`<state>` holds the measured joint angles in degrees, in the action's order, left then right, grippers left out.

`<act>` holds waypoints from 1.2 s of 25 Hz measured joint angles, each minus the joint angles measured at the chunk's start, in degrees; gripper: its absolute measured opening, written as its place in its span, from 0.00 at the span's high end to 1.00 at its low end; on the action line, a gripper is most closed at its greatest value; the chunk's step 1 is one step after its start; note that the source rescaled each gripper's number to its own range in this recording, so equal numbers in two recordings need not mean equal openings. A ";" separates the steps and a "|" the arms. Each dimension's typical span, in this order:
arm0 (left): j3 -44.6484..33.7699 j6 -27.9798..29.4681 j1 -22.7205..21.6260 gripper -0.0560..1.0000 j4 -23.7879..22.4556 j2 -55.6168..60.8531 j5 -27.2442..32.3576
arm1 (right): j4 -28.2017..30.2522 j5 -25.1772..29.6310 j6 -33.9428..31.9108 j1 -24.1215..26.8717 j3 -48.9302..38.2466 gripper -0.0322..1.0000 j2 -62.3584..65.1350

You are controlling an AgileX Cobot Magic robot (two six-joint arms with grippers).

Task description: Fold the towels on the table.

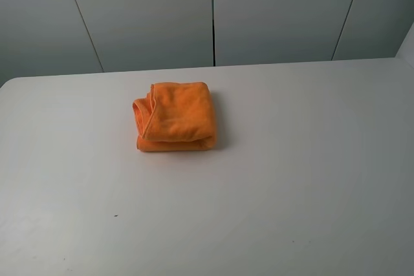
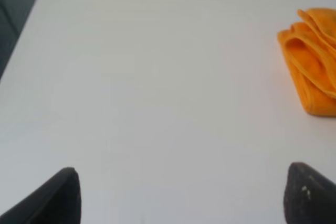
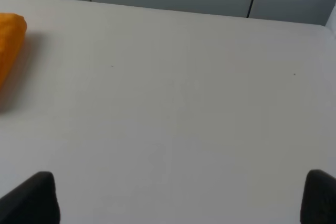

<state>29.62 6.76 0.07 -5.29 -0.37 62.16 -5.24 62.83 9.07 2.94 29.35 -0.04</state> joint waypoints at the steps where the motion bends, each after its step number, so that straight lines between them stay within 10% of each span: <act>1: 0.00 -0.16 -0.58 0.00 0.00 0.11 0.00 | 0.00 0.00 -0.18 0.69 0.00 0.00 0.00; 30: 0.00 -0.83 -7.36 0.00 0.10 0.37 0.00 | 0.00 0.00 -0.59 1.65 0.00 0.00 0.00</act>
<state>29.62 5.93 -7.30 -5.18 0.00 62.16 -5.24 62.83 8.48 4.59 29.35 -0.04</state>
